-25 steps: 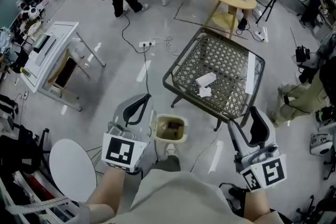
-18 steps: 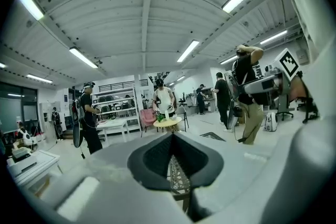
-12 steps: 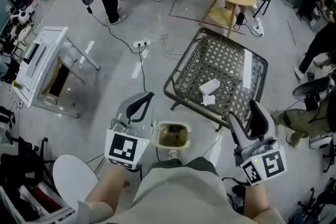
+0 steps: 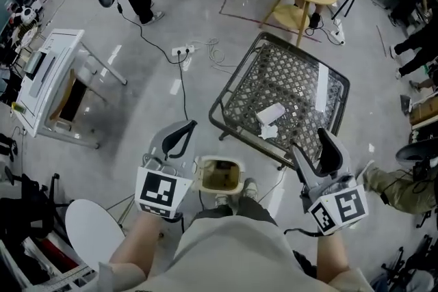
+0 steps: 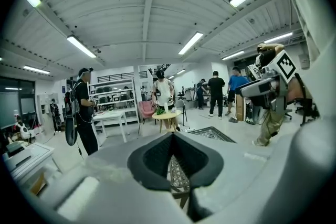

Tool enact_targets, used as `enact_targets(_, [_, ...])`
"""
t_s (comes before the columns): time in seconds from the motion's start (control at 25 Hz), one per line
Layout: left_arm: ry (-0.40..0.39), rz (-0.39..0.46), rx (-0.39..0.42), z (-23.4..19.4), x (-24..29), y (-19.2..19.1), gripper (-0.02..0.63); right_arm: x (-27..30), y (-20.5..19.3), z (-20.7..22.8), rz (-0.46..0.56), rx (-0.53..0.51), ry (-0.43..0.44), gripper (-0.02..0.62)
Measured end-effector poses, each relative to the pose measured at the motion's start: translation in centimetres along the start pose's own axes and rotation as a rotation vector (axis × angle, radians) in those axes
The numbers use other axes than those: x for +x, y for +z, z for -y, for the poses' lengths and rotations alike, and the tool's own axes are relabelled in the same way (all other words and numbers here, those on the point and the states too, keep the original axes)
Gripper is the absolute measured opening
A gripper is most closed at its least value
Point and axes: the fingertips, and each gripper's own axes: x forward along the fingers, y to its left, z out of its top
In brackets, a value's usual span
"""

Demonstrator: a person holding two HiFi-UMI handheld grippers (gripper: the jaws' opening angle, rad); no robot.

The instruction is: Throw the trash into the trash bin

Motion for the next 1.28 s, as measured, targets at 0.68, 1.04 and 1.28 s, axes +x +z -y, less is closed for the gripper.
enact_targets(0.68, [-0.031,-0.239,-0.1,2.2,8.8,-8.4,0.002,9.3,-16.2,7.7,-0.33,0.096,0.099,0.291])
enact_targets(1.04, [-0.096,-0.399,-0.173,5.0,12.9,-16.6,0.003,12.9,-28.9,8.3,-0.564,0.152,0.149,0.291])
enact_targets(1.28, [-0.128,-0.489,-0.237,7.1,14.3,-21.7,0.003,14.4,-35.8,8.2,-0.691,0.175,0.143,0.291])
